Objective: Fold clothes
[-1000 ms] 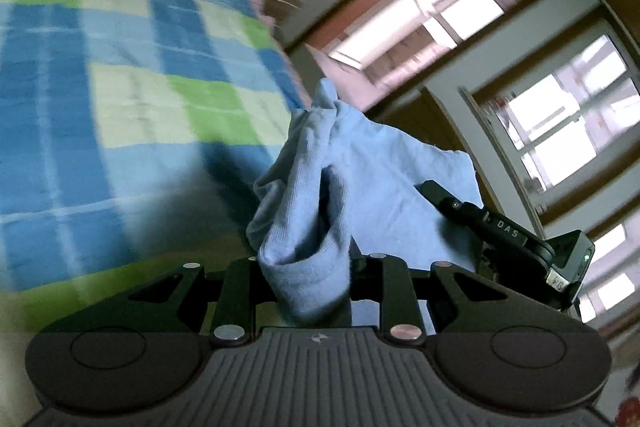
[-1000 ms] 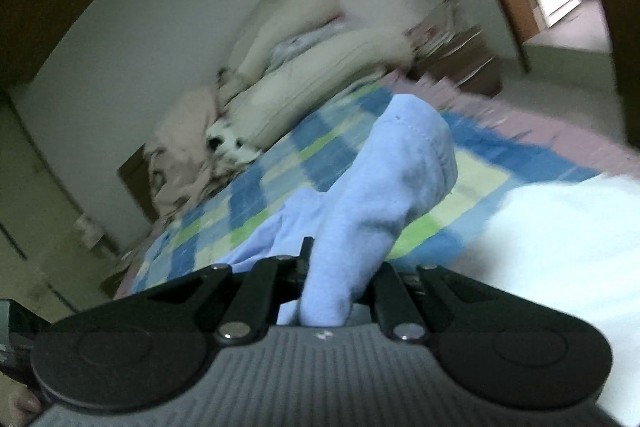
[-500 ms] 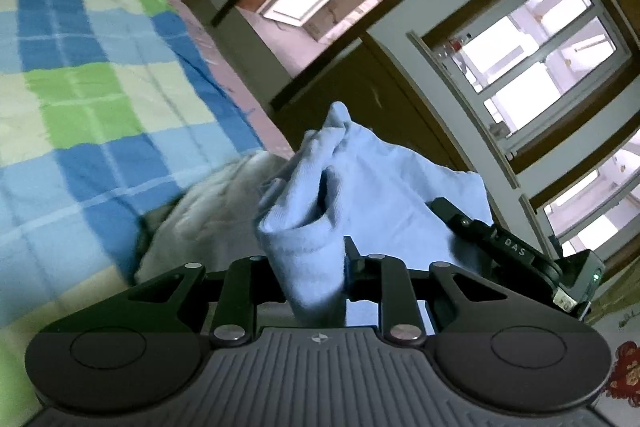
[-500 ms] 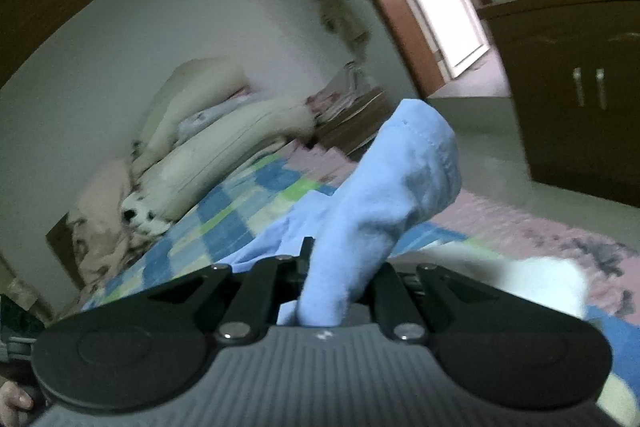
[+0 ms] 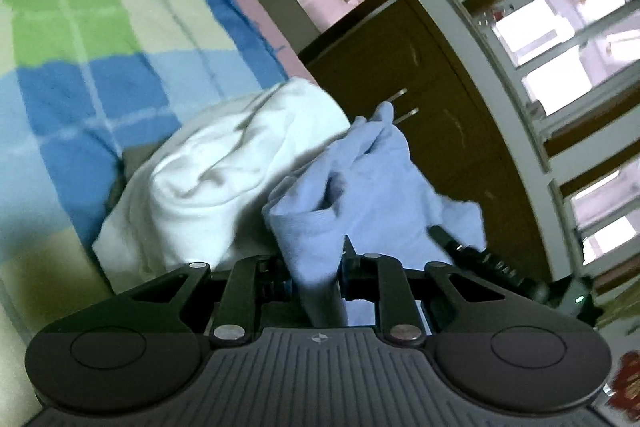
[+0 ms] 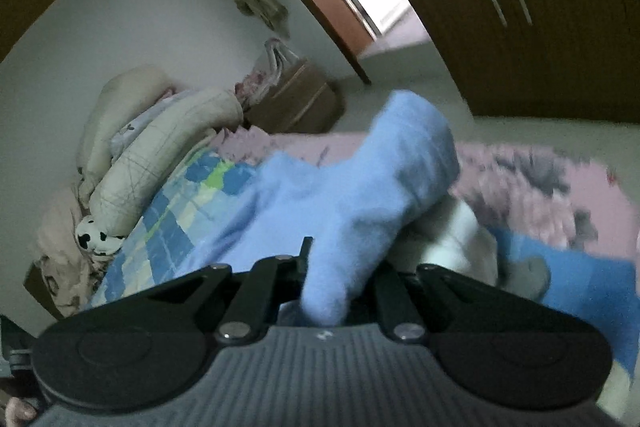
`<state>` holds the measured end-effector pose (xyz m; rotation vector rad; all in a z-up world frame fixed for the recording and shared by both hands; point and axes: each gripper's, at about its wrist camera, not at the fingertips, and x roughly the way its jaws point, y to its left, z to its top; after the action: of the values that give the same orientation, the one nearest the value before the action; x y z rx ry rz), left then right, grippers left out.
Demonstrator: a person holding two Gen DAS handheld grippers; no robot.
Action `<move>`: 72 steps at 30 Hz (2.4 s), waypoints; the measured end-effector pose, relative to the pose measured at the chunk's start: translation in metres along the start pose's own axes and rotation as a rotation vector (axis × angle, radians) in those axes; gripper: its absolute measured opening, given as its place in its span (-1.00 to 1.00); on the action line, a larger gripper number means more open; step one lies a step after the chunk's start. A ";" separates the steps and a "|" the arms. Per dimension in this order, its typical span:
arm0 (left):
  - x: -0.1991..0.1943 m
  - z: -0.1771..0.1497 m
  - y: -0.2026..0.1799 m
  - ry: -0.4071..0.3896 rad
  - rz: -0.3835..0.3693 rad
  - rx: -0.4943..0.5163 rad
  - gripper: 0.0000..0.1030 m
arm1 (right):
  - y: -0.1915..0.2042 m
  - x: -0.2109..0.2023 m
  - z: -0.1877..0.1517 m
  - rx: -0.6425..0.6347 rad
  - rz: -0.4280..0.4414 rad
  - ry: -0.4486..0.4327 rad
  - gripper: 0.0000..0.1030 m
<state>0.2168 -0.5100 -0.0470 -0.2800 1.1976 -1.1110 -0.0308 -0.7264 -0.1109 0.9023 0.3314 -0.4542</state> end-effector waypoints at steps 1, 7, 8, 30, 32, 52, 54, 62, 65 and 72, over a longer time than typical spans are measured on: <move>0.001 -0.001 0.002 0.000 0.007 -0.002 -0.52 | -0.004 0.000 -0.002 0.021 0.011 0.007 -0.85; 0.007 -0.001 0.015 -0.004 -0.022 -0.056 -0.51 | -0.014 -0.001 0.009 0.142 0.066 0.030 -0.83; 0.007 -0.001 0.017 -0.005 -0.026 -0.062 -0.50 | -0.016 -0.003 0.011 0.160 0.074 0.032 -0.80; -0.048 -0.024 -0.002 -0.052 -0.059 -0.035 0.66 | -0.021 -0.063 0.016 0.338 0.166 0.082 0.10; -0.052 -0.029 0.000 -0.056 -0.059 -0.042 0.73 | -0.020 -0.066 0.015 0.347 0.173 0.079 0.21; -0.180 -0.116 0.067 -0.167 0.305 -0.030 1.00 | 0.038 -0.131 -0.054 0.193 -0.050 -0.046 1.00; -0.203 -0.130 0.075 -0.175 0.379 -0.020 1.00 | 0.072 -0.143 -0.065 0.035 -0.008 -0.061 1.00; -0.311 -0.188 0.110 -0.178 0.769 0.002 1.00 | 0.209 -0.141 -0.149 -0.298 0.275 0.144 1.00; -0.351 -0.208 0.125 -0.186 0.894 -0.002 1.00 | 0.264 -0.131 -0.191 -0.407 0.356 0.233 1.00; -0.434 -0.256 0.173 -0.238 1.124 -0.155 1.00 | 0.372 -0.091 -0.295 -0.601 0.410 0.404 1.00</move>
<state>0.1171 0.0126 -0.0107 0.1536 0.9835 -0.0027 0.0551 -0.2661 0.0102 0.4424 0.5977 0.2135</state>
